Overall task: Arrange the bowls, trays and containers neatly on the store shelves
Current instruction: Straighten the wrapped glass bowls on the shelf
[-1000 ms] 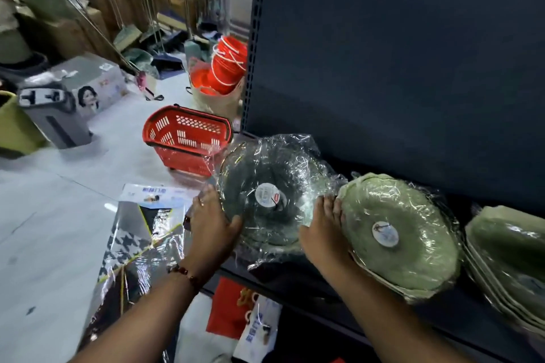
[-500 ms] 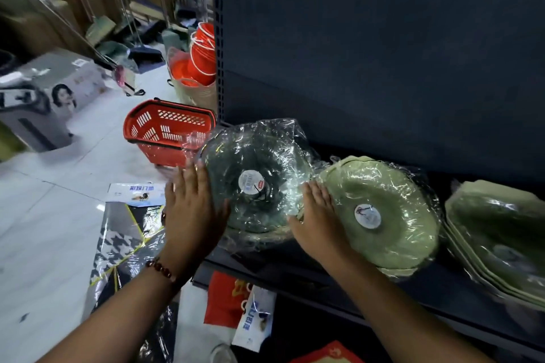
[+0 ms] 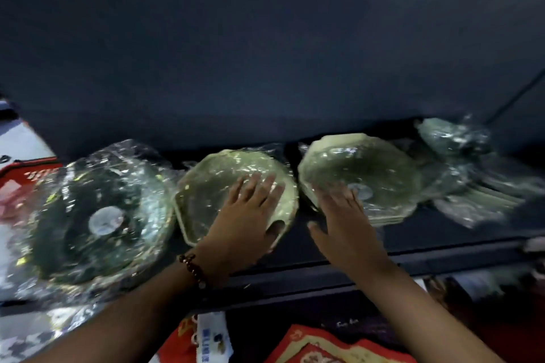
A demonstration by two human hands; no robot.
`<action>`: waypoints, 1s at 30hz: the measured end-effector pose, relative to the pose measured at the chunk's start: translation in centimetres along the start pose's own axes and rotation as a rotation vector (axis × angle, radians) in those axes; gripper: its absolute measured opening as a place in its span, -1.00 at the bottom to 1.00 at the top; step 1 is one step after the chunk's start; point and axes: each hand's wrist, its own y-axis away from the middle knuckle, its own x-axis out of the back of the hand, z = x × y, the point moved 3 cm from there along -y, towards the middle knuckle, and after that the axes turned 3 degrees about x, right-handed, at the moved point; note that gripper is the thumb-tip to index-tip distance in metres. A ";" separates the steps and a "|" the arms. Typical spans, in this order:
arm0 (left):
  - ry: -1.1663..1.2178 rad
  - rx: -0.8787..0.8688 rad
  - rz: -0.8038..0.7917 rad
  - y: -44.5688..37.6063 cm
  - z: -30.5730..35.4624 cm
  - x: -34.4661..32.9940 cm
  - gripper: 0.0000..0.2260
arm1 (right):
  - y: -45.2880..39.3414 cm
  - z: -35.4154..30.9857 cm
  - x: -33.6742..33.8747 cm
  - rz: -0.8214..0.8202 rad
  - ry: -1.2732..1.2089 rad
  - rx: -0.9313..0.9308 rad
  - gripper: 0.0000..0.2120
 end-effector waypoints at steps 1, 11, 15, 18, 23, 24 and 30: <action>0.005 -0.035 -0.012 -1.2 1.6 -0.3 -0.40 | 0.8 1.7 0.8 0.007 0.011 -0.035 -0.39; 0.112 -0.229 -0.126 -8.2 11.0 -2.4 -0.49 | 5.8 9.9 4.2 0.080 -0.037 -0.278 -0.40; 0.114 -0.269 -0.065 -8.5 11.1 -2.3 -0.82 | 6.8 10.7 3.3 0.072 -0.102 -0.288 -0.41; 0.131 -0.274 -0.001 -8.3 11.1 -1.9 -0.92 | 7.3 10.5 3.4 0.172 -0.387 -0.303 -0.47; 0.195 -0.324 0.144 -7.5 11.7 -1.0 -0.88 | 7.9 10.9 3.8 0.549 -0.953 -0.455 -0.54; 0.189 -0.335 0.163 -7.2 11.8 -0.9 -0.89 | 7.9 11.1 3.9 0.589 -1.068 -0.510 -0.55; 0.104 -0.410 0.294 -4.6 11.4 -0.1 -0.80 | 6.9 12.5 3.0 0.548 -1.504 -0.740 -0.67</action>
